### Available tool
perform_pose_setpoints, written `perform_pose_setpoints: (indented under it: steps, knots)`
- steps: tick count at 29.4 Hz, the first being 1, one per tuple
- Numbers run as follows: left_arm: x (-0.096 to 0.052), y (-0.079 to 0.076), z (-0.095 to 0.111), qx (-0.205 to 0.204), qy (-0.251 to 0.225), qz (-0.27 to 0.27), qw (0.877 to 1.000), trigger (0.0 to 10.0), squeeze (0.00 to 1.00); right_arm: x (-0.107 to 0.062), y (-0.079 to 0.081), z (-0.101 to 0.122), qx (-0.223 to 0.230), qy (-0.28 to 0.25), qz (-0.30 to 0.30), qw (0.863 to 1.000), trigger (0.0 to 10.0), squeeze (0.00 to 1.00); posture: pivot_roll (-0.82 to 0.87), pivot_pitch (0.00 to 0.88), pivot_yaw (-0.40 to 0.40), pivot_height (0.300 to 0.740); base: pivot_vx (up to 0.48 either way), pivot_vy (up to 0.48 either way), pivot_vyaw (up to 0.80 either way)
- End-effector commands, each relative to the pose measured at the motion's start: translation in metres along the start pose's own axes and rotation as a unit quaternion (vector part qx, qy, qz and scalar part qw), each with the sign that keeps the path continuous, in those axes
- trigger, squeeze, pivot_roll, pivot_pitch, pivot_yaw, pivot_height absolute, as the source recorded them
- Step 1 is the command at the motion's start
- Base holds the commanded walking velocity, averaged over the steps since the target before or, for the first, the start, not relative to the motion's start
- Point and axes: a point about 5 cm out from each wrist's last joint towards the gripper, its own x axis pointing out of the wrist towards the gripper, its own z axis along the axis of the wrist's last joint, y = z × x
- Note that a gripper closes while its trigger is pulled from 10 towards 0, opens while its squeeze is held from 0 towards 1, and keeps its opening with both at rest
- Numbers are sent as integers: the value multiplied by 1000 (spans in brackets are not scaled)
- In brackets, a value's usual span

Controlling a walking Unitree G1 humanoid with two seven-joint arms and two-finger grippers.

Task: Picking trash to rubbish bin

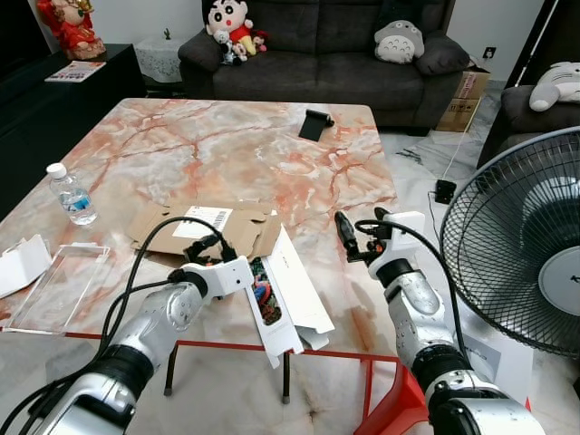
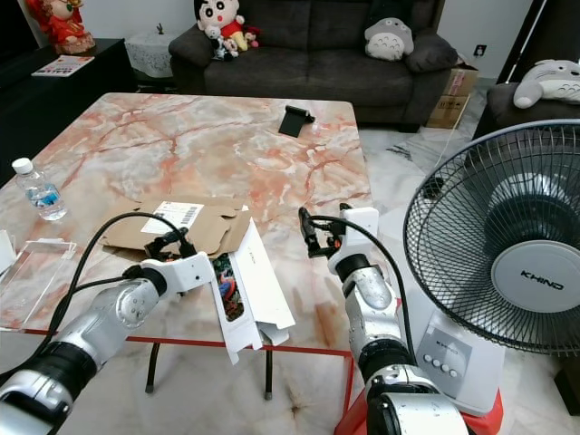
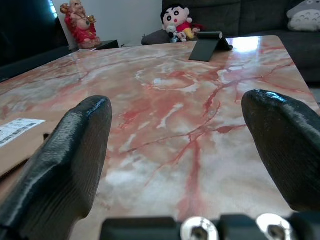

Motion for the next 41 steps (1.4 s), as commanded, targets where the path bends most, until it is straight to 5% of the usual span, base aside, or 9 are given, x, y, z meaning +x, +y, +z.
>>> perform_pose_setpoints:
  steps: [1,29,30,31,32,33,41]
  knots:
    - [3,0,-3,9,12,0,1000,10000,0,1,-1,4,-3,-6,-1,1000,10000,0,-2,0,-19,740,0,0,0]
    - [16,-6,-1,14,44,10,999,10000,0,-7,-8,1,-6,-7,-8,1000,10000,0,-42,25,-18,740,0,0,0]
    - [16,-5,-1,14,45,11,999,6471,0,-7,-8,1,-6,-7,-8,1000,10000,0,-41,25,-19,740,0,0,0]
    - [17,-5,-1,14,46,12,999,6471,0,-7,-8,1,-6,-7,-8,1000,10000,0,-41,25,-19,740,0,0,0]
    - [17,-4,-1,15,47,16,999,1059,0,-7,-8,1,-5,-7,-9,1000,10000,0,-42,26,-19,740,0,0,0]
    - [18,-3,-1,14,47,18,999,0,0,-7,-8,1,-5,-7,-9,1000,10000,0,-42,26,-19,740,0,0,0]
    - [18,-2,0,15,48,23,998,0,0,-8,-9,1,-4,-7,-12,1000,10000,0,-46,27,-18,740,0,0,0]
